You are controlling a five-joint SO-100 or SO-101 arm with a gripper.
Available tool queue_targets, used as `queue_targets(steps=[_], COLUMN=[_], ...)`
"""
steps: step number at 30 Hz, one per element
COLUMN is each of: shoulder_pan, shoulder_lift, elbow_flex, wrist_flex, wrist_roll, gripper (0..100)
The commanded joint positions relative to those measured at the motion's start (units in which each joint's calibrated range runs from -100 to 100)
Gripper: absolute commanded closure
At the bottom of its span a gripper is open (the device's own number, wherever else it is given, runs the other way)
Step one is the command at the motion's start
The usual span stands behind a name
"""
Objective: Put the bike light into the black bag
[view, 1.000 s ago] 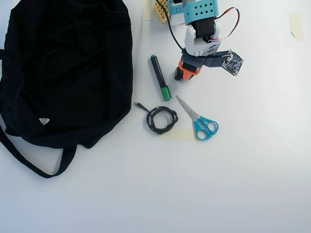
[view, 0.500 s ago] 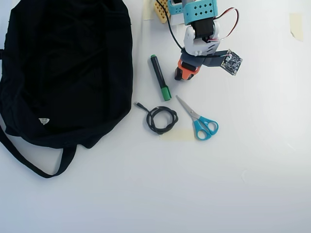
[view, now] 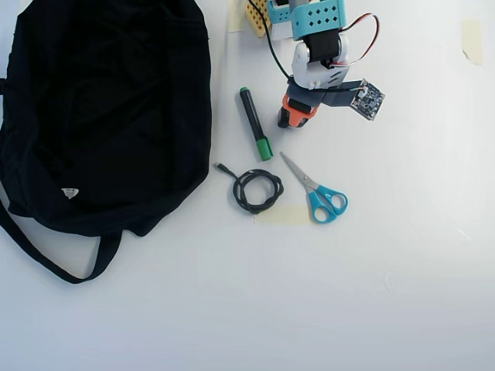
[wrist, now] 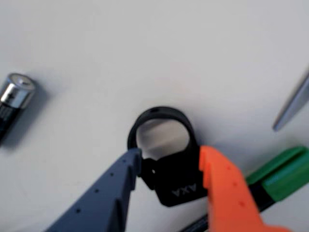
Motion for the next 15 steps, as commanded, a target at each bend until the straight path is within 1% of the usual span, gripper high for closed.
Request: queue_targets(steps=[1,15], shoulder_pan=[0.3,0.1], shoulder_lift=[-0.2,1.6], elbow_flex=[-0.3,-1.4], wrist_flex=[-0.9,-1.3], wrist_roll=[1.2,2.2], gripper=[84,84])
